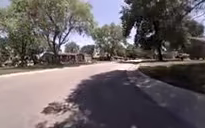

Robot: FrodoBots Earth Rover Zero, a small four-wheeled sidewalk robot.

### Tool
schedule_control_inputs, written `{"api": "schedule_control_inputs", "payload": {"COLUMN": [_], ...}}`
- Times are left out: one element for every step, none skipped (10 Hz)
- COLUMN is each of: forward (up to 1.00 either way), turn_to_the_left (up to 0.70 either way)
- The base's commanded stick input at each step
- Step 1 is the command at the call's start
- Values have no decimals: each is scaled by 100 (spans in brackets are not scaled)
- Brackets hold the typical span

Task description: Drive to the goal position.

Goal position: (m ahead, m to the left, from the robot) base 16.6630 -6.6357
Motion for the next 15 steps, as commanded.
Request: {"api": "schedule_control_inputs", "payload": {"forward": [70,70,70,70,70,70,70,70,70,70,70,70,70,70,70], "turn_to_the_left": [0,0,0,0,0,0,0,0,0,0,0,0,0,0,0]}}
